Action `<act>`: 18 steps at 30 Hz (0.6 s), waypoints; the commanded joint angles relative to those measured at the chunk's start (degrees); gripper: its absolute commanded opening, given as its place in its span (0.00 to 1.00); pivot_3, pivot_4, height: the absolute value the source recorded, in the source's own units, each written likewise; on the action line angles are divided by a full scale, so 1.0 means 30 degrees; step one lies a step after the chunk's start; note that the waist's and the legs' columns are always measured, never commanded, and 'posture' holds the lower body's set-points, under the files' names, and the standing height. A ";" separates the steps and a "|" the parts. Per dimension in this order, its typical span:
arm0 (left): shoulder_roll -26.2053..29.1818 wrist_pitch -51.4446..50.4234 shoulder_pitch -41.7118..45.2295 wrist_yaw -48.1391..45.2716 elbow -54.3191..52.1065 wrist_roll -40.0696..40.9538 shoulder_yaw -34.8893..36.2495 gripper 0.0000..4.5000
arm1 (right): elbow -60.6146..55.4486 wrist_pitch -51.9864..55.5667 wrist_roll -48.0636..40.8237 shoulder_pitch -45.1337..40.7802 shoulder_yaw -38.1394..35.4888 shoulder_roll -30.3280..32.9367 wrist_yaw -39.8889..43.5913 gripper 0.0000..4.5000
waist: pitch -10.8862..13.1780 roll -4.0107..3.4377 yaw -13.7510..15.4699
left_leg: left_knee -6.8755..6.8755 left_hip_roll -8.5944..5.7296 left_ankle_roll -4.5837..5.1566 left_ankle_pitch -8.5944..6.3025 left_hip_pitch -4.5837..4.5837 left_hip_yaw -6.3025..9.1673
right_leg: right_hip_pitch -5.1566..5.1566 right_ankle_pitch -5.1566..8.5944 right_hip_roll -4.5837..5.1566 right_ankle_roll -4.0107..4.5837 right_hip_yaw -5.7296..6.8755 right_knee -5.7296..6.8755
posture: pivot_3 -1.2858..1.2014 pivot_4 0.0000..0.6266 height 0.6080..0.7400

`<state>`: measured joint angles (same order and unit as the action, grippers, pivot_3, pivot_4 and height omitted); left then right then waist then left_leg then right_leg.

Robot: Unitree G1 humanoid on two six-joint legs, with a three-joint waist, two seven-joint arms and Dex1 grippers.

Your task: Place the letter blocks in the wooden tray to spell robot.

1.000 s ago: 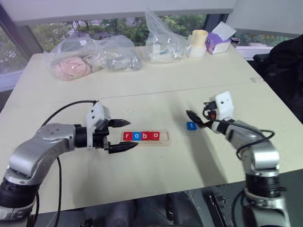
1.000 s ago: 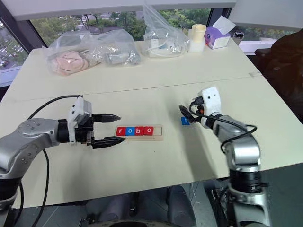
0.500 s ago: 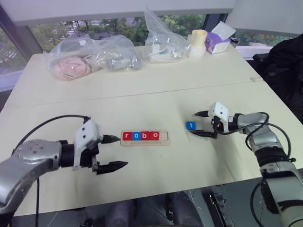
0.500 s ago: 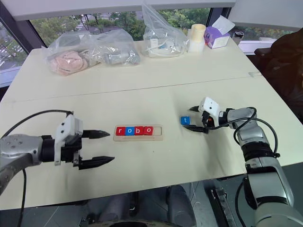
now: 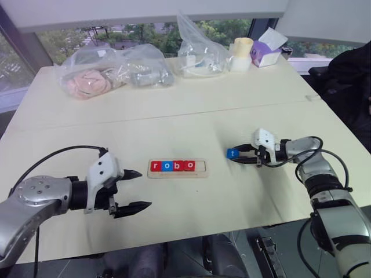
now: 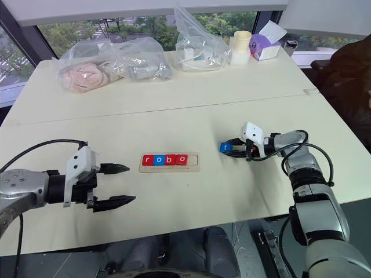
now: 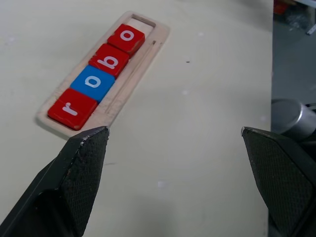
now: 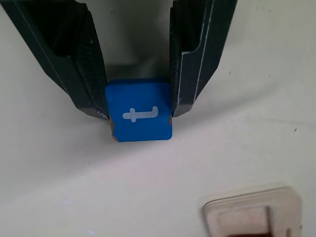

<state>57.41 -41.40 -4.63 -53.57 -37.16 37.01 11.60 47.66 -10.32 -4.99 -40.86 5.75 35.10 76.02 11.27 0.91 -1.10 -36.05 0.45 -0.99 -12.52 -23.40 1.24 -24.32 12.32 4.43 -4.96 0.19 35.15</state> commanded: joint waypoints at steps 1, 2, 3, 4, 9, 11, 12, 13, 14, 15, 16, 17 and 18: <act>0.0084 0.0810 0.0229 -0.0344 0.0326 -0.0588 -0.0303 1.00 | -0.4160 0.2766 -0.1194 0.0541 -0.0249 -0.0266 -0.0042 0.26 | 0.0004 -0.0007 0.0001 | 0.0013 0.0000 0.0000 0.0000 -0.0001 -0.0002 | -0.0009 0.0000 0.0000 0.0001 -0.0003 0.0001 | 0.52 0.24 1.00; 0.0024 0.0813 0.0423 -0.0397 0.0451 -0.0529 -0.0307 1.00 | -0.5466 0.3638 -0.1346 0.0777 -0.0114 -0.0310 -0.0073 0.26 | 0.0007 -0.0012 0.0033 | 0.0024 0.0000 0.0000 0.0000 -0.0008 -0.0001 | -0.0020 0.0001 0.0000 0.0002 -0.0003 0.0003 | 0.52 0.24 1.00; 0.0022 0.0840 0.0557 -0.0477 0.0586 -0.0528 -0.0310 1.00 | -0.6859 0.4478 -0.1545 0.1066 0.0051 -0.0367 -0.0064 0.26 | 0.0008 -0.0013 0.0046 | 0.0033 0.0000 0.0000 0.0000 -0.0013 -0.0001 | -0.0033 0.0002 0.0000 0.0002 -0.0003 0.0007 | 0.52 0.24 1.00; 0.0028 0.0884 0.0677 -0.0548 0.0713 -0.0580 -0.0366 1.00 | -0.8037 0.5364 -0.1704 0.1317 0.0216 -0.0385 -0.0059 0.26 | 0.0008 -0.0013 0.0047 | 0.0034 0.0001 0.0000 0.0000 -0.0021 -0.0001 | -0.0045 0.0002 -0.0001 0.0001 -0.0002 0.0012 | 0.52 0.24 1.00; 0.0006 0.1091 0.0888 -0.0686 0.1006 -0.0827 -0.0675 1.00 | -1.1169 0.7062 -0.1314 0.2115 0.1371 -0.0112 0.0004 0.26 | 0.0008 -0.0012 0.0132 | 0.0014 0.0002 -0.0002 -0.0002 -0.0022 -0.0002 | -0.0041 0.0003 0.0000 -0.0002 -0.0001 0.0017 | 0.52 0.24 1.00; -0.0078 0.1078 0.0932 -0.0645 0.0969 -0.0851 -0.0746 1.00 | -1.1690 0.7514 -0.0992 0.2063 0.1865 -0.0043 -0.0139 0.26 | 0.0008 -0.0013 0.0128 | 0.0006 0.0000 -0.0003 -0.0002 -0.0023 -0.0003 | -0.0039 0.0003 0.0009 -0.0003 -0.0001 0.0017 | 0.52 0.24 1.00; -0.0132 0.1066 0.0904 -0.0622 0.0926 -0.0846 -0.0742 1.00 | -1.1961 0.7647 -0.0765 0.2054 0.2192 0.0010 -0.0164 0.26 | 0.0008 -0.0013 0.0114 | 0.0004 0.0000 -0.0003 -0.0002 -0.0023 -0.0007 | -0.0040 0.0003 0.0014 -0.0003 -0.0001 0.0016 | 0.52 0.24 1.00; -0.0171 0.1079 0.0842 -0.0621 0.0890 -0.0866 -0.0722 1.00 | -1.2206 0.7772 -0.0536 0.2062 0.2479 0.0053 -0.0235 0.26 | 0.0008 -0.0013 0.0105 | 0.0003 0.0000 -0.0004 -0.0002 -0.0024 -0.0010 | -0.0040 0.0003 0.0017 -0.0003 -0.0001 0.0015 | 0.52 0.24 1.00; -0.0213 0.1044 0.0884 -0.0583 0.0864 -0.0886 -0.0776 1.00 | -1.2292 0.7801 -0.0407 0.2045 0.2646 0.0108 -0.0267 0.26 | 0.0008 -0.0013 0.0106 | 0.0005 0.0001 -0.0004 -0.0002 -0.0023 -0.0010 | -0.0042 0.0003 0.0017 -0.0003 -0.0001 0.0015 | 0.52 0.24 1.00; -0.0241 0.1018 0.0919 -0.0560 0.0849 -0.0905 -0.0814 1.00 | -1.2348 0.7836 -0.0345 0.2037 0.2741 0.0152 -0.0303 0.26 | 0.0008 -0.0012 0.0106 | 0.0008 0.0001 -0.0004 -0.0002 -0.0023 -0.0010 | -0.0043 0.0003 0.0017 -0.0003 -0.0001 0.0015 | 0.52 0.24 1.00; -0.0304 0.1008 0.0904 -0.0507 0.0814 -0.0937 -0.0863 1.00 | -1.2552 0.7966 -0.0281 0.2059 0.2911 0.0125 -0.0344 0.26 | 0.0008 -0.0012 0.0105 | 0.0011 0.0001 -0.0004 -0.0003 -0.0024 -0.0009 | -0.0044 0.0003 0.0017 -0.0003 -0.0001 0.0015 | 0.52 0.24 1.00; -0.0371 0.1000 0.0858 -0.0452 0.0762 -0.0960 -0.0894 1.00 | -1.2671 0.8035 -0.0211 0.2076 0.3053 0.0054 -0.0440 0.26 | 0.0008 -0.0012 0.0105 | 0.0012 0.0001 -0.0004 -0.0003 -0.0023 -0.0010 | -0.0045 0.0003 0.0016 -0.0002 -0.0001 0.0015 | 0.52 0.24 1.00; -0.0427 0.1020 0.0748 -0.0420 0.0711 -0.0972 -0.0880 1.00 | -1.2688 0.8051 -0.0049 0.2062 0.3207 -0.0043 -0.0609 0.26 | 0.0008 -0.0012 0.0104 | 0.0013 0.0000 -0.0004 -0.0003 -0.0023 -0.0010 | -0.0046 0.0003 0.0016 -0.0002 -0.0001 0.0014 | 0.52 0.24 1.00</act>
<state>56.28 -39.15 -2.39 -54.90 -33.76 34.26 9.15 11.77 13.87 -5.51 -34.29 15.30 34.88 74.64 11.29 0.87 -0.79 -36.01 0.45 -1.00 -12.53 -23.47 1.21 -24.46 12.33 4.48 -4.97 0.19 35.19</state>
